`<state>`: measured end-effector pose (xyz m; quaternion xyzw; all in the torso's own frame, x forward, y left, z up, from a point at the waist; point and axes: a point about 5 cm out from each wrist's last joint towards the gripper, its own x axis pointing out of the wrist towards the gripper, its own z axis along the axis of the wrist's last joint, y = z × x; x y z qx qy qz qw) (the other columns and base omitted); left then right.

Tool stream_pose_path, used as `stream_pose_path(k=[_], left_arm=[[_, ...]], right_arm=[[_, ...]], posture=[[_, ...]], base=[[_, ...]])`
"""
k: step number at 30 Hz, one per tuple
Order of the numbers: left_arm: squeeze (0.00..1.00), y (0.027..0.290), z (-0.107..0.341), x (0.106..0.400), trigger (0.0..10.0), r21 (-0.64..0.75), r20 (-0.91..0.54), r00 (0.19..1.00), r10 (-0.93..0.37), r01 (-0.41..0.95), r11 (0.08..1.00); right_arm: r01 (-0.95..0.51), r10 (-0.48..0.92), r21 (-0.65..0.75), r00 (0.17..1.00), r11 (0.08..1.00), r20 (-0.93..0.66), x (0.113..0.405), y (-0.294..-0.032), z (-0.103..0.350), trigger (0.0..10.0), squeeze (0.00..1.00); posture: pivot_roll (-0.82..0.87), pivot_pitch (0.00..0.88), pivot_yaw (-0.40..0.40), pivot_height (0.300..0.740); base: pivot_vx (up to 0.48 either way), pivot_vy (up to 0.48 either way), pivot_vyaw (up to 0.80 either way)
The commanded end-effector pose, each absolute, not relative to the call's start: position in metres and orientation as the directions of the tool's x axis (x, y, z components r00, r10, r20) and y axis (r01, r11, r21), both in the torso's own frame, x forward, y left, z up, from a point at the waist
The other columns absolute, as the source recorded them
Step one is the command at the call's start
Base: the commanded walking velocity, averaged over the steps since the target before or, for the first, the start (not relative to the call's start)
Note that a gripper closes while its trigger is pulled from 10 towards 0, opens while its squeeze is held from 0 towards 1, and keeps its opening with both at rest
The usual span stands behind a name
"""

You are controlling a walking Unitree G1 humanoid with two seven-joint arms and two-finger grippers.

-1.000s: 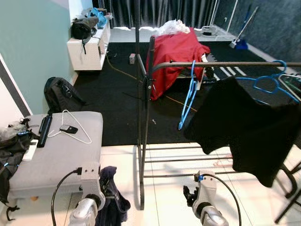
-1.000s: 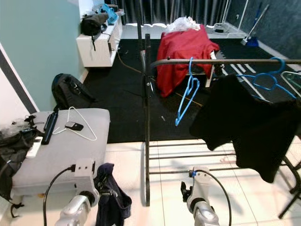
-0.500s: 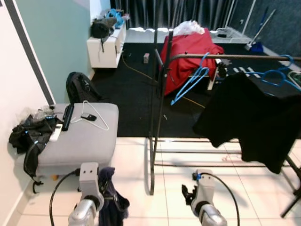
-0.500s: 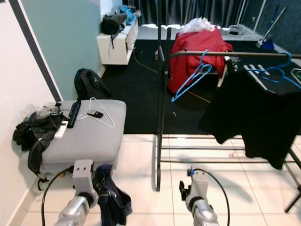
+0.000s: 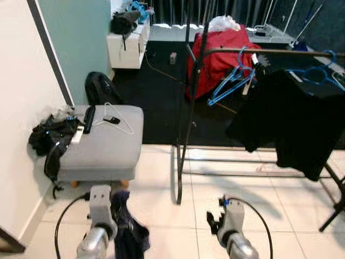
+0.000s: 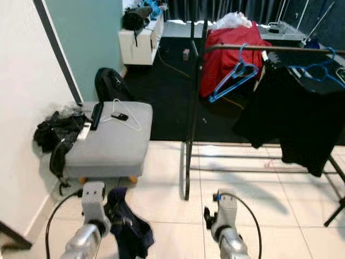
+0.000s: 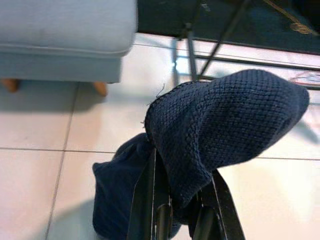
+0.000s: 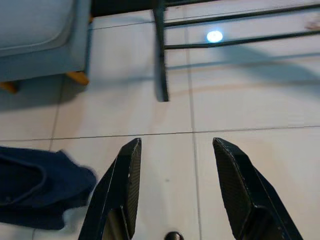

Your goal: Hang hanger

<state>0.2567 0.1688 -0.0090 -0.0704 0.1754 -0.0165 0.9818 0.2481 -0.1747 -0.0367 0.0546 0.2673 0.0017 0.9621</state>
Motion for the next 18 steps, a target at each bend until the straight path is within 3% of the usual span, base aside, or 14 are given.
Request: stream_pose_path(k=[1, 18], left_arm=[[0.00, 0.1688, -0.0081, 0.2571, 10.0, -0.146, -0.337, 0.940, -0.057, 0.008, 0.989], [0.00, 0.1684, -0.0071, 0.2587, 10.0, -0.146, -0.335, 0.940, -0.057, 0.007, 0.989]], right_arm=[[0.020, 0.039, 0.106, 0.850, 0.994, -0.526, 0.2446, -0.1719, -0.0398, 10.0, 0.00], [0.020, 0.037, 0.102, 0.851, 0.995, -0.524, 0.2461, -0.1724, -0.0388, 10.0, 0.00]], posture=[[-0.05, 0.031, -0.057, 0.740], [-0.05, 0.033, -0.056, 0.740]], base=[[-0.277, 0.000, 0.00], [-0.277, 0.000, 0.00]])
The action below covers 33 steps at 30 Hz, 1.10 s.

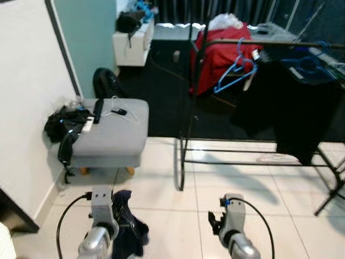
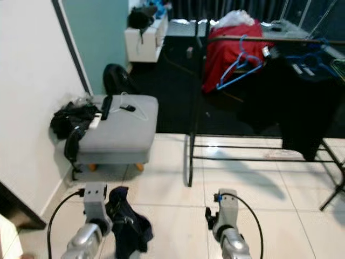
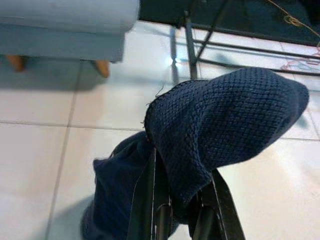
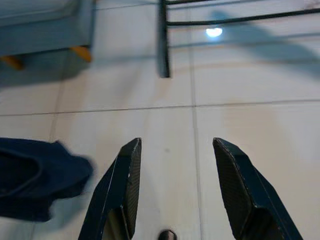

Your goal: Hang hanger

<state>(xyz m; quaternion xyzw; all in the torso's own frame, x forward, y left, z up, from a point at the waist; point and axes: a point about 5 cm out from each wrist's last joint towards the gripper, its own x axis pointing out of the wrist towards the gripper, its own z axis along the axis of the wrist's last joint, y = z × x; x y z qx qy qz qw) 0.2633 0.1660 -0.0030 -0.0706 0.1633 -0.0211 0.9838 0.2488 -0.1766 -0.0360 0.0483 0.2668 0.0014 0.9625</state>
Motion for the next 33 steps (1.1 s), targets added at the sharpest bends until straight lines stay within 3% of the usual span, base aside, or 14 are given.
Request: stream_pose_path(k=[1, 33], left_arm=[[0.00, 0.1683, -0.0070, 0.2588, 10.0, -0.146, -0.336, 0.940, -0.056, 0.007, 0.989], [0.00, 0.1647, -0.0076, 0.2582, 10.0, -0.148, -0.337, 0.940, -0.060, 0.010, 0.989]], right_arm=[[0.019, 0.037, 0.102, 0.851, 0.995, -0.524, 0.2462, -0.1724, -0.0388, 10.0, 0.00], [0.009, 0.042, 0.094, 0.850, 0.996, -0.525, 0.2463, -0.1727, -0.0387, 10.0, 0.00]], posture=[[-0.05, 0.033, -0.056, 0.740], [-0.05, 0.039, -0.062, 0.740]], base=[[-0.277, 0.000, 0.00], [-0.276, 0.000, 0.00]])
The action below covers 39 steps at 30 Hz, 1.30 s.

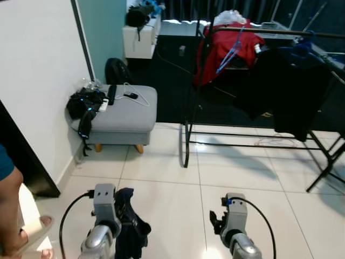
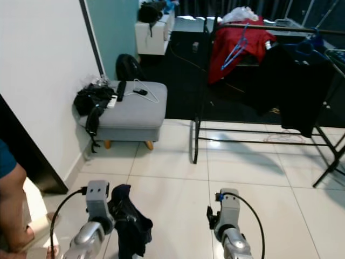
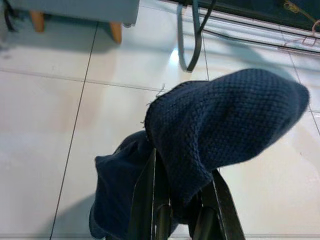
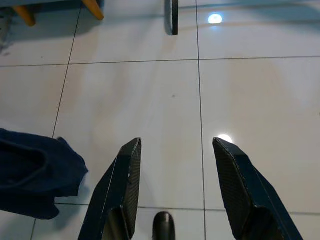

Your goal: Hang hanger

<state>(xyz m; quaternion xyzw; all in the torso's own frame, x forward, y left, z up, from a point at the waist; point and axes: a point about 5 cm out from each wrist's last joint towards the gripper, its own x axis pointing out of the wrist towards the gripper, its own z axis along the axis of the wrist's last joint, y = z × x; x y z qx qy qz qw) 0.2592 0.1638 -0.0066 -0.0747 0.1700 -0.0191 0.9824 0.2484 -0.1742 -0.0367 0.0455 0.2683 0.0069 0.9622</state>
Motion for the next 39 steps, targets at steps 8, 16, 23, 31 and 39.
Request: stream_pose_path(k=[8, 16, 23, 31, 39], left_arm=[[0.00, 0.1647, -0.0078, 0.2583, 10.0, -0.147, -0.338, 0.939, -0.059, 0.009, 0.989], [0.00, 0.1640, -0.0081, 0.2585, 10.0, -0.147, -0.338, 0.939, -0.060, 0.010, 0.989], [0.00, 0.1646, -0.0087, 0.2591, 10.0, -0.133, -0.345, 0.937, -0.050, 0.004, 0.991], [0.00, 0.1643, -0.0099, 0.2585, 10.0, -0.123, -0.350, 0.936, -0.048, 0.005, 0.992], [0.00, 0.1639, -0.0100, 0.2586, 10.0, -0.119, -0.350, 0.936, -0.048, 0.007, 0.993]], right_arm=[[0.008, 0.042, 0.091, 0.849, 0.996, -0.526, 0.2467, -0.1732, -0.0385, 10.0, 0.00], [0.003, 0.043, 0.086, 0.850, 0.996, -0.525, 0.2472, -0.1740, -0.0380, 10.0, 0.00], [-0.001, 0.045, 0.083, 0.850, 0.997, -0.524, 0.2478, -0.1743, -0.0376, 10.0, 0.00], [-0.014, 0.054, 0.079, 0.850, 0.997, -0.523, 0.2484, -0.1729, -0.0373, 10.0, 0.00], [-0.027, 0.064, 0.079, 0.850, 0.997, -0.523, 0.2490, -0.1716, -0.0369, 10.0, 0.00]], posture=[[-0.06, 0.037, -0.062, 0.740], [-0.06, 0.026, -0.064, 0.740], [-0.06, 0.015, -0.068, 0.740], [-0.06, 0.000, -0.070, 0.740], [-0.06, 0.000, -0.076, 0.740]], base=[[-0.276, 0.000, 0.00], [-0.278, 0.000, 0.00], [-0.075, 0.000, 0.00], [0.000, 0.000, 0.00], [0.000, 0.000, -0.78]])
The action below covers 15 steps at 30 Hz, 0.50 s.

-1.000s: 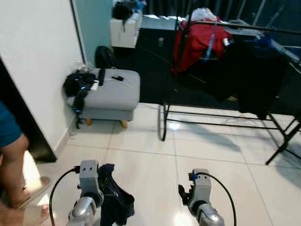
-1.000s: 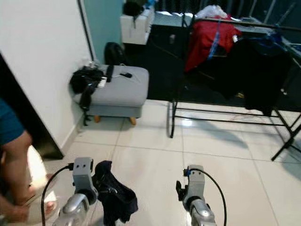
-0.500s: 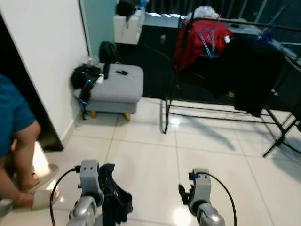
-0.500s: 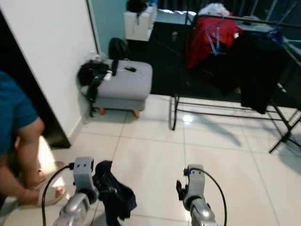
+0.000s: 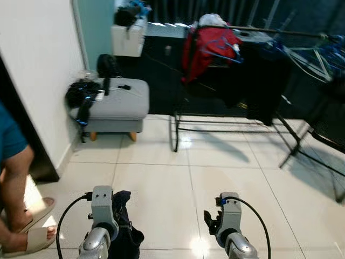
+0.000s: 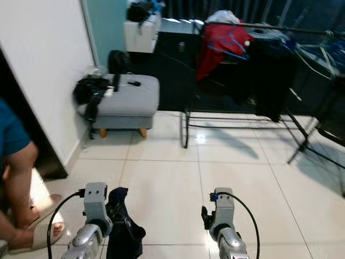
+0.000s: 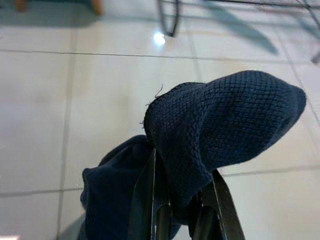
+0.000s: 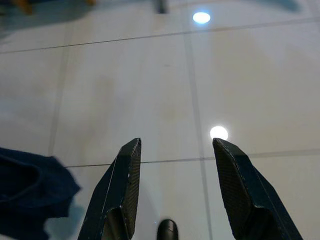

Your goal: Hang hanger

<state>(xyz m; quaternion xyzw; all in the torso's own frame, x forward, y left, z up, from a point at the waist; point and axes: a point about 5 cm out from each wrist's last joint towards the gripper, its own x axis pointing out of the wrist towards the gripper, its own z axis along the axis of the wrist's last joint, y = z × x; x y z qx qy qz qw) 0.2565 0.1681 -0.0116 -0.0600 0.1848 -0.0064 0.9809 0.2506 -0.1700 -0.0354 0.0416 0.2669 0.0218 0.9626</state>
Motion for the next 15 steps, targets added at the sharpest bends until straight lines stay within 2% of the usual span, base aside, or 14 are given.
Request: stream_pose_path(k=[1, 15], left_arm=[[0.00, 0.1639, -0.0100, 0.2588, 10.0, -0.119, -0.349, 0.936, -0.048, 0.006, 0.993], [0.00, 0.1648, -0.0105, 0.2576, 10.0, -0.119, -0.348, 0.937, -0.029, -0.013, 0.993]], right_arm=[[-0.028, 0.065, 0.078, 0.850, 0.997, -0.523, 0.2491, -0.1716, -0.0368, 10.0, 0.00], [-0.037, 0.062, 0.059, 0.850, 0.998, -0.523, 0.2494, -0.1720, -0.0365, 10.0, 0.00]], posture=[[-0.06, 0.000, -0.076, 0.740], [-0.05, 0.000, -0.084, 0.740]], base=[[0.000, 0.000, -0.80], [0.000, 0.000, -0.80]])
